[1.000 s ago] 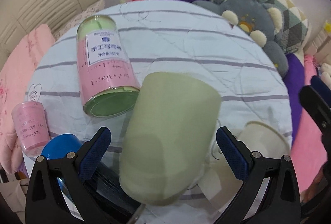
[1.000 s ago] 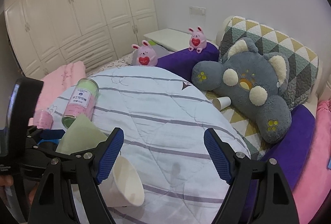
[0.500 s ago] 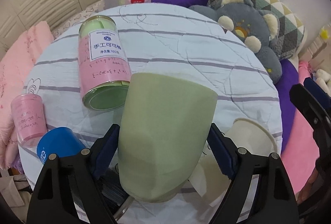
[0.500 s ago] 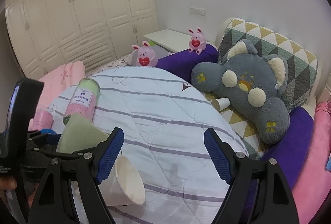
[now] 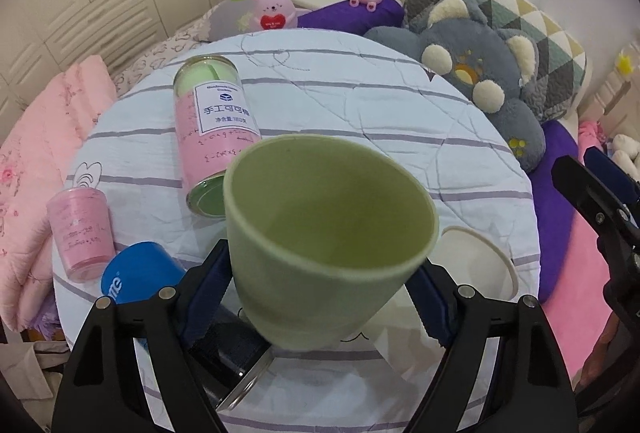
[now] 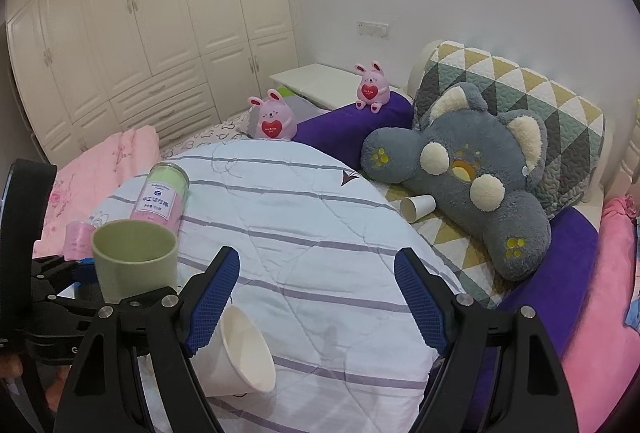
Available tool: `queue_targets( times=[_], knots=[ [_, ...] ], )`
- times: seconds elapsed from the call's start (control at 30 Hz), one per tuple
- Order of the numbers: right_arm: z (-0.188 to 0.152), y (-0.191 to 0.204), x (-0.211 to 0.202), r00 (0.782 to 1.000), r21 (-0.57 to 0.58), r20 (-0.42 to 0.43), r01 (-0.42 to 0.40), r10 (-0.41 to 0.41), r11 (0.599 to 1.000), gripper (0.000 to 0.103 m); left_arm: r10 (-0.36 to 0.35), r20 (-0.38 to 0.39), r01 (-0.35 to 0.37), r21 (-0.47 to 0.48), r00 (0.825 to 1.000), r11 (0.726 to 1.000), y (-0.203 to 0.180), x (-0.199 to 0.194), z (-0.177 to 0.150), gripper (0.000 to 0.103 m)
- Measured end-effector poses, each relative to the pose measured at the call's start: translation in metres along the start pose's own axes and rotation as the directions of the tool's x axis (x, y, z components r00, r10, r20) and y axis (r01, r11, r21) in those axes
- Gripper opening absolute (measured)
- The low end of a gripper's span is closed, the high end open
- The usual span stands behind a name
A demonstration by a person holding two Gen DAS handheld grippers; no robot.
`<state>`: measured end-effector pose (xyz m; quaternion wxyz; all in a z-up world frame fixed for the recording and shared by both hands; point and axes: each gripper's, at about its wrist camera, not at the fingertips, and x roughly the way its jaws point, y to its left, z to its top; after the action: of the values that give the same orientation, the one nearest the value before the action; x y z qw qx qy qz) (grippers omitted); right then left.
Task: Flip cup upright
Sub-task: 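Lift the green mug with the left gripper and rotate it rim-up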
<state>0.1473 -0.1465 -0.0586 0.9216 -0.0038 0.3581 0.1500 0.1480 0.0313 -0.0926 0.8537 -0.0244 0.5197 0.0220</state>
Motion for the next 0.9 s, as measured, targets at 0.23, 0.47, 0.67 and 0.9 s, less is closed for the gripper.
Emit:
queue_targets(
  times=[0.23,0.47,0.67,0.9],
  knots=[
    [-0.002,0.003,-0.007,1.000,-0.005,0.005,-0.002,0.002,1.000,0.081,0.003,0.016,-0.003,-0.009,1.000,1.000,0.001,-0.009,-0.004,0.083],
    [-0.004,0.009,-0.017,1.000,-0.019,0.018,-0.010,0.010,1.000,0.081,0.004,0.052,-0.003,-0.025,0.999,1.000,0.001,-0.027,-0.012,0.083],
    [-0.005,0.012,-0.029,0.999,-0.030,0.037,-0.017,0.018,0.999,0.081,0.014,0.098,-0.011,-0.038,0.995,0.999,0.001,-0.052,-0.025,0.083],
    [-0.009,0.017,-0.046,0.998,-0.044,0.063,-0.017,0.020,0.999,0.081,0.026,0.169,-0.018,-0.047,0.985,0.999,-0.002,-0.086,-0.040,0.083]
  ],
)
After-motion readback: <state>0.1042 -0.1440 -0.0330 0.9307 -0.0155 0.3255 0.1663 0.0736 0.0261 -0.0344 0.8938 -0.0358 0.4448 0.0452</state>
